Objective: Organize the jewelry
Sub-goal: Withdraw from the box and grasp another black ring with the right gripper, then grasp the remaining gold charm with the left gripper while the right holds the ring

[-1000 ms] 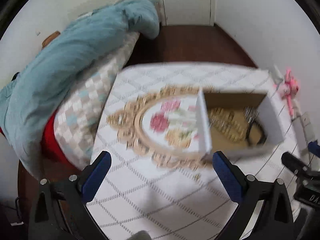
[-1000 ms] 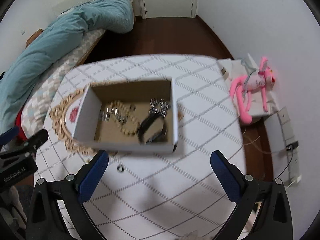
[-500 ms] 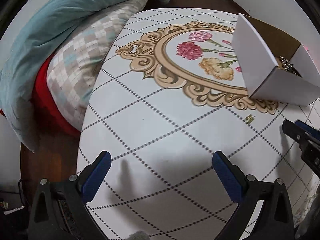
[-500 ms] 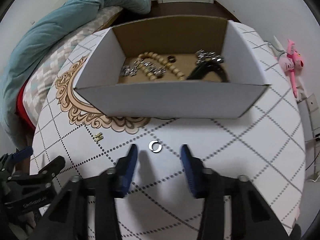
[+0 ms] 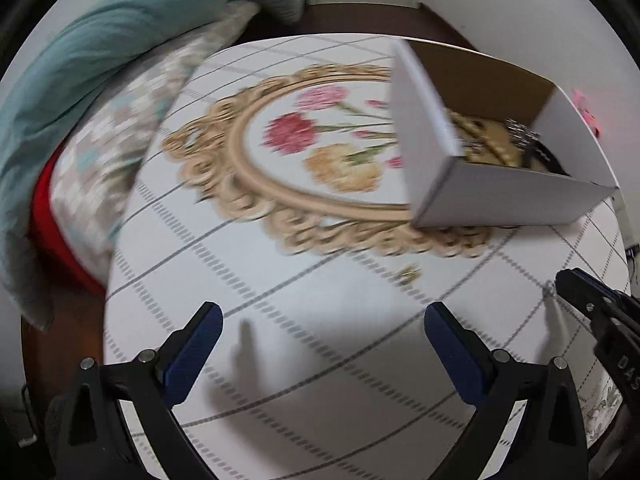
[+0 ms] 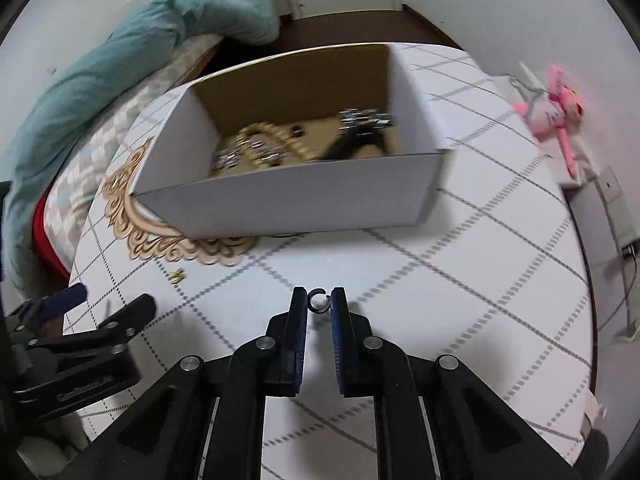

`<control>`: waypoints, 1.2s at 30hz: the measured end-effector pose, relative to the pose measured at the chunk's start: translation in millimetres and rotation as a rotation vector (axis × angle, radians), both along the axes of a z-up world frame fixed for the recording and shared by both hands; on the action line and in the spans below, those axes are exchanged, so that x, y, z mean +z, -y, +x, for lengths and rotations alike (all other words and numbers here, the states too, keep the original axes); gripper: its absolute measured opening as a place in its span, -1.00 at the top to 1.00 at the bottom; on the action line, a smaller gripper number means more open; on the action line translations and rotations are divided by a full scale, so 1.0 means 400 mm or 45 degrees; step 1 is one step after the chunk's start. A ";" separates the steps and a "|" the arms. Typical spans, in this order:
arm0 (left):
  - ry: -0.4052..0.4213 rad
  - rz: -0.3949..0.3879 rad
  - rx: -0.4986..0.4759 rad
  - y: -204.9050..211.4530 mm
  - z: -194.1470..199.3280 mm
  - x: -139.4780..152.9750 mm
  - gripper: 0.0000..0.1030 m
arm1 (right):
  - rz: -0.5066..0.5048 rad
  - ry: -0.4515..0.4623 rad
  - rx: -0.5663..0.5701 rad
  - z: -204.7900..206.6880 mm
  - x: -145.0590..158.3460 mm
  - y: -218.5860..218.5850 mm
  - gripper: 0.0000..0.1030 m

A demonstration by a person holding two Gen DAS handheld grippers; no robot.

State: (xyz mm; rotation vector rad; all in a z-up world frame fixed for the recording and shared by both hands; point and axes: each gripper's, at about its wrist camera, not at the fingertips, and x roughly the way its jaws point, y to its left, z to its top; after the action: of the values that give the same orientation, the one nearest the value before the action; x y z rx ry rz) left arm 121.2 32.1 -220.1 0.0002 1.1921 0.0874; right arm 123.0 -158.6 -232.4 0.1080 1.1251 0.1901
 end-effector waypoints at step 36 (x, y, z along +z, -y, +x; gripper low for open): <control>0.072 -0.159 -0.136 0.083 -0.031 0.045 0.81 | 0.010 -0.078 -0.013 0.033 -0.030 0.060 0.26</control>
State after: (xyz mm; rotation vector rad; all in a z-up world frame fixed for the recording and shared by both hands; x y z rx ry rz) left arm 108.8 -1.0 -202.2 -0.0483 1.1370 -0.0804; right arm 136.2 -182.8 -244.4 0.1272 1.1850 0.1828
